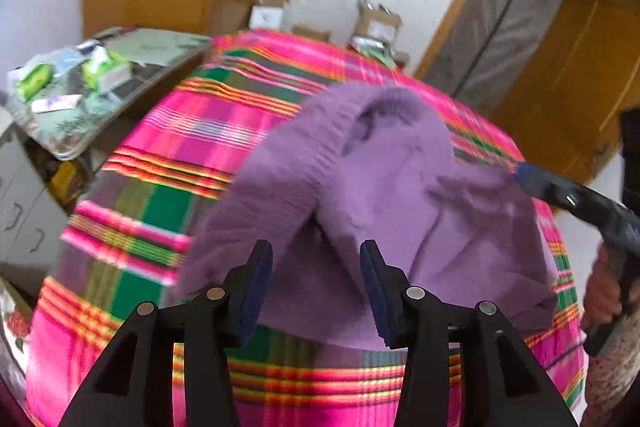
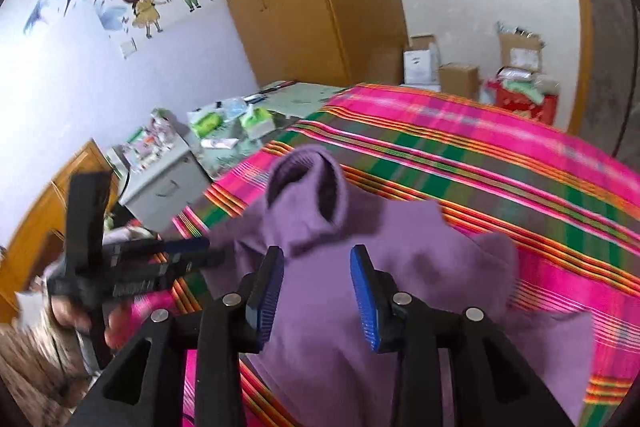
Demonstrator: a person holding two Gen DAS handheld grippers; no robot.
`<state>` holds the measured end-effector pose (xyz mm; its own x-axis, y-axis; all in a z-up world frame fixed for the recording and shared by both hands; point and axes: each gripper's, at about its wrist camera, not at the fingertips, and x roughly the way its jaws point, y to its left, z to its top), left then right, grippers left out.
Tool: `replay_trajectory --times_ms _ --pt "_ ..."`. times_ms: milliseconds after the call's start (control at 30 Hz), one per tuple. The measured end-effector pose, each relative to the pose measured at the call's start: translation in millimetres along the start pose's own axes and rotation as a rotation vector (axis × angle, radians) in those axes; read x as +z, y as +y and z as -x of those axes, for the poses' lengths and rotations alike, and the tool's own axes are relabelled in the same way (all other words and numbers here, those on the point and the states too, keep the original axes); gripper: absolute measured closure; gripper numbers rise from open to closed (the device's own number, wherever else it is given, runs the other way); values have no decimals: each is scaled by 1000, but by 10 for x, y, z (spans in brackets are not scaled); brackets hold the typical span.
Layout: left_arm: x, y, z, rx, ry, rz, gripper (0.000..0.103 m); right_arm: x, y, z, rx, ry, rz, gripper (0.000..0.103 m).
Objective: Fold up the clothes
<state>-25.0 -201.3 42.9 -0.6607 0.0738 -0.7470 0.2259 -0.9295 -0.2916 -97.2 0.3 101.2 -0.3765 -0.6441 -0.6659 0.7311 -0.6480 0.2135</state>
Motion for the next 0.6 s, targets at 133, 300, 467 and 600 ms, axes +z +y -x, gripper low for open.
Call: replay_trajectory --times_ms 133,300,467,600 --pt "89 -77 -187 17 44 -22 54 -323 24 140 -53 42 84 60" --pt "195 -129 -357 52 81 -40 54 -651 1 186 -109 103 134 59" --pt "255 -147 -505 51 123 -24 55 -771 -39 188 -117 106 112 61" --pt "285 -138 -554 61 121 -12 58 -779 -27 174 -152 96 125 82"
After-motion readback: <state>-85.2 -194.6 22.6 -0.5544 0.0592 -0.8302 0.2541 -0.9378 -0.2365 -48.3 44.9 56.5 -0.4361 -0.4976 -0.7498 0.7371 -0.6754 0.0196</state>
